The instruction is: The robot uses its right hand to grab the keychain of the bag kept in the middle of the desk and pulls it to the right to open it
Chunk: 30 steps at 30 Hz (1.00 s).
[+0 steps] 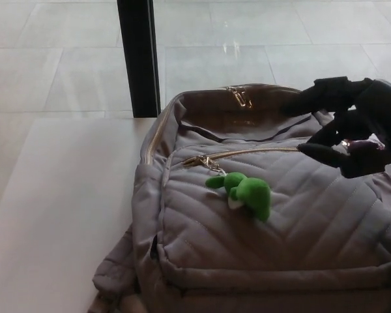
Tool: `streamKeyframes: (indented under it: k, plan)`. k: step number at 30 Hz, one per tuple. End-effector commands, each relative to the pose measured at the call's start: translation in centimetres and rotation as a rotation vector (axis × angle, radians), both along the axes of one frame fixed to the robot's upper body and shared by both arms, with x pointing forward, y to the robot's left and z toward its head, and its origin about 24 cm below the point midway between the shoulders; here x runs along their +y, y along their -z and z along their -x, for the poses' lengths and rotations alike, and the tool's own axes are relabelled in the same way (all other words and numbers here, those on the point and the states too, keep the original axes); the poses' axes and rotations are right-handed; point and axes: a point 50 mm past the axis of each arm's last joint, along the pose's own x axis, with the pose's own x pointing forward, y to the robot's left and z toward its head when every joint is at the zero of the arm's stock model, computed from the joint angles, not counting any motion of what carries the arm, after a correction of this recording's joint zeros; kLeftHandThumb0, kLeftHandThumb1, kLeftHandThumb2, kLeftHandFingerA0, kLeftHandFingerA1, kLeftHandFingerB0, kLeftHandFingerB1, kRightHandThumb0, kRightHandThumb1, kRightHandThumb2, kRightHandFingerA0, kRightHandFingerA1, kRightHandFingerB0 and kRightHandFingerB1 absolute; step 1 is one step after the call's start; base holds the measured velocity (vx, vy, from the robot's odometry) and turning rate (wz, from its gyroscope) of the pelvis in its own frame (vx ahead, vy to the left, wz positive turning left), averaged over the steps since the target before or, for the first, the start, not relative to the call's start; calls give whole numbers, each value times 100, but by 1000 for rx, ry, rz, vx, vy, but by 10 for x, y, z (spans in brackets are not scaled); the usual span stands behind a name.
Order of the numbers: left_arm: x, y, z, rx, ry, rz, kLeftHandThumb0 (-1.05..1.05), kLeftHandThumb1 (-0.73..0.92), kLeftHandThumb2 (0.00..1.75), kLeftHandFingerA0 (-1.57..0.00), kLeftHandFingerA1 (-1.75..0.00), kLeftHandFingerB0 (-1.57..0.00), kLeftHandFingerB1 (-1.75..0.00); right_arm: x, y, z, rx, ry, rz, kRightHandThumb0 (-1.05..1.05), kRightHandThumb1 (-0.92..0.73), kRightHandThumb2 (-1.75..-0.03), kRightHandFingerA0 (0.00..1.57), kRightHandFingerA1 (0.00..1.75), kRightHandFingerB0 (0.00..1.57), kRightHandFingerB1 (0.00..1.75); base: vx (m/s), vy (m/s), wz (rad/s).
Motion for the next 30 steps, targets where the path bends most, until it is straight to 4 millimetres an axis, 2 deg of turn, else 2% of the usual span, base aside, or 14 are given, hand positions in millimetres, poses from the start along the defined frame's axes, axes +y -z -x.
streamKeyframes:
  k: [1, 2, 3, 4, 5, 7, 8, 13, 17, 20, 22, 24, 25, 30]
  plan:
    - [7, -6, -1, 2, 33, -22, -69, 74, 62, -60, -57, -50, -45, 6, 2, 6, -11, -26, 70, -75, -66, -61, 61, 62, 53, 41, 0, 0, 0]
    - [7, -6, 0, 1, 42, -26, -70, 74, 62, -59, -55, -48, -44, 9, 2, 7, -21, -46, 54, -72, -51, -93, 61, 70, 49, 55, 0, 0, 0]
    - [6, -6, 0, -2, 43, -25, -69, 75, 62, -59, -55, -48, -44, 11, 2, 8, -24, -53, 50, -71, -64, -60, 64, 65, 56, 42, 0, 0, 0]
    - [6, -5, 0, -11, 36, -23, -69, 75, 63, -60, -56, -48, -44, 15, 1, 9, -29, -62, 68, -72, -51, -93, 60, 70, 49, 55, 0, 0, 0]
    - [6, -5, 0, -10, 40, -23, -70, 75, 63, -59, -55, -47, -44, 17, 1, 10, -35, -66, 84, -72, -66, -60, 61, 60, 54, 40, 0, 0, 0]
    - [6, -5, 0, -12, 37, -22, -69, 76, 63, -60, -56, -47, -44, 22, 1, 12, -35, -74, 76, -68, -51, -92, 56, 69, 45, 53, 0, 0, 0]
    - [6, -5, 1, -12, 33, -22, -70, 77, 63, -61, -56, -48, -44, 24, 1, 13, -38, -76, 69, -69, -64, -60, 59, 64, 51, 40, 0, 0, 0]
    - [5, -5, -2, -4, 30, -31, -66, 80, 64, -64, -55, -50, -43, 24, 5, 17, -47, -84, 62, -76, -69, -62, 59, 64, 45, 37, 0, 0, 0]
    - [7, -5, -1, -7, 23, -21, -68, 81, 64, -64, -56, -48, -44, 19, 10, 20, -52, -93, 99, -80, -63, -103, 57, 72, 32, 48, 0, 0, 0]
    - [7, -6, -1, 1, 48, -29, -70, 83, 65, -62, -54, -47, -43, 14, 14, 21, -40, -71, 126, -82, -78, -64, 58, 73, 43, 38, 0, 0, 0]
    - [8, -6, -2, 1, 27, -19, -71, 84, 65, -61, -53, -47, -42, 7, 18, 21, -31, -49, 181, -83, -65, -108, 54, 69, 33, 48, 0, 0, 0]
    - [8, -6, -2, -3, 24, -11, -70, 85, 65, -61, -55, -47, -43, 6, 19, 21, -29, -45, 188, -86, -84, -65, 59, 55, 44, 35, 0, 0, 0]
    - [9, -8, -4, -11, 29, -7, -69, 87, 66, -60, -54, -46, -43, 5, 22, 21, -20, -33, 197, -86, -67, -110, 50, 64, 34, 48, 0, 0, 0]
    - [9, -8, -6, -12, 44, -7, -70, 88, 66, -58, -53, -46, -43, 14, 27, 27, -16, -56, 191, -89, -85, -66, 55, 57, 42, 35, 0, 0, 0]
